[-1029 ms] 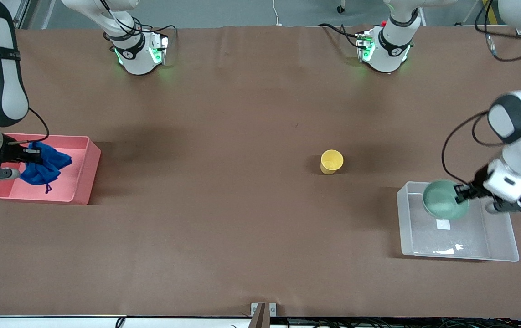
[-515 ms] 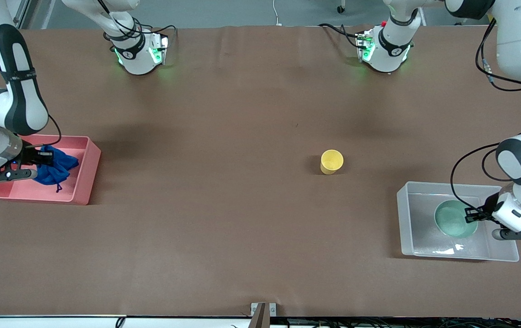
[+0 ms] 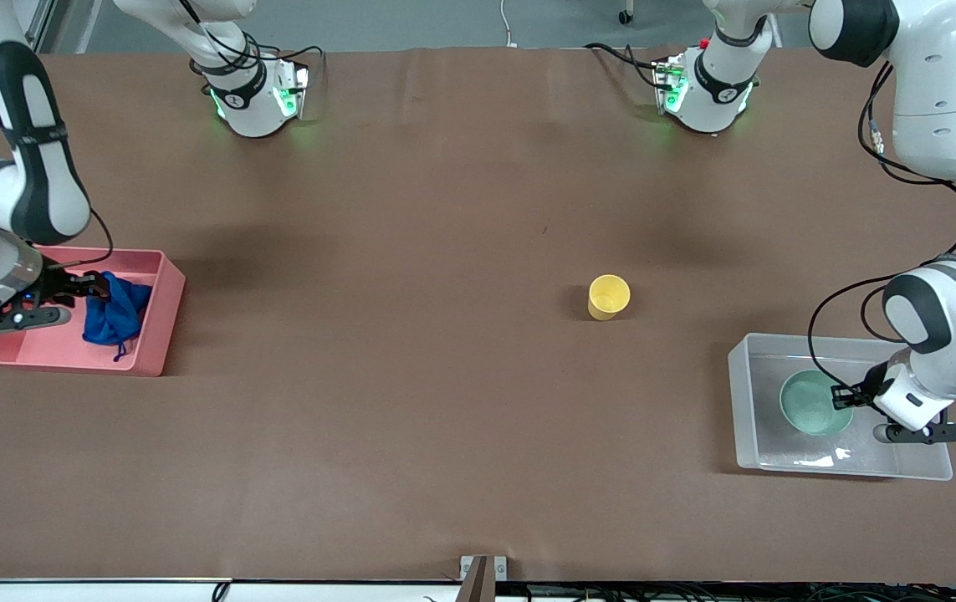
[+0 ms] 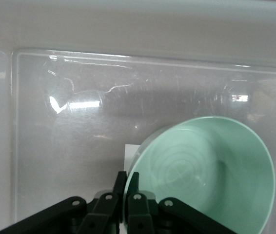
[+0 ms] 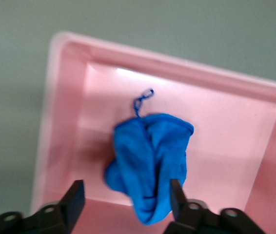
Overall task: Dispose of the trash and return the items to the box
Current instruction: 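Release the cloth and bowl, then raise both grippers away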
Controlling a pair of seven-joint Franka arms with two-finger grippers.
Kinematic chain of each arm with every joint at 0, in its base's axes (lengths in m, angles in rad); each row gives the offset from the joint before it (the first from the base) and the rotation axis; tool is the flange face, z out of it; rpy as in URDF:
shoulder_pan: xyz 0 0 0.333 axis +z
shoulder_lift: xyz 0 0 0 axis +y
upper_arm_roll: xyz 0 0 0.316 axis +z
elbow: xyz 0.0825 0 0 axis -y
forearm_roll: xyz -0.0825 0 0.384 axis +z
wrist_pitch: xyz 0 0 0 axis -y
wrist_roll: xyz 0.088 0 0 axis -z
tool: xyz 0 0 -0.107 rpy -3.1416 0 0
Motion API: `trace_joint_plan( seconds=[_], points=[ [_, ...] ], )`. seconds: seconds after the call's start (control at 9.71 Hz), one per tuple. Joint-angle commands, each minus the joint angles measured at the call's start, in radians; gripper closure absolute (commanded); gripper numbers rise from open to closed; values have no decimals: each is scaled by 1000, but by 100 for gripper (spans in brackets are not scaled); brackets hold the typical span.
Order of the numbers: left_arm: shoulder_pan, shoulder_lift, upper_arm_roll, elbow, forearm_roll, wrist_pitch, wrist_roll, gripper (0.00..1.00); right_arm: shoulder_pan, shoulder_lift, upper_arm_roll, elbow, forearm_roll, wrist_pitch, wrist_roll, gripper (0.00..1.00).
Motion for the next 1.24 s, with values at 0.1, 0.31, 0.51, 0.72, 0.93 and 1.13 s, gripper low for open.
trace_joint_plan(
  seconds=[0.1,0.31,0.51,0.72,0.93,1.13],
  points=[
    [-9,44,8,21,-13,15,23,44,-42,-113,233,234,0,-381,383,0],
    [-7,-11,7,24,-9,15,24,18,11,-110,224,463,1,-583,461,0],
    [-33,-139,-1,2,-7,-4,12,10,34,-110,179,630,1,-712,461,0],
    [-43,-338,-57,-109,104,-106,-18,2,22,-121,146,687,1,-819,429,0],
    [-36,-521,-148,-206,230,-239,-176,0,13,-145,143,670,24,-809,400,0],
    [-36,-671,-195,-234,235,-417,-285,0,11,-153,143,647,18,-758,400,0]
  ],
)
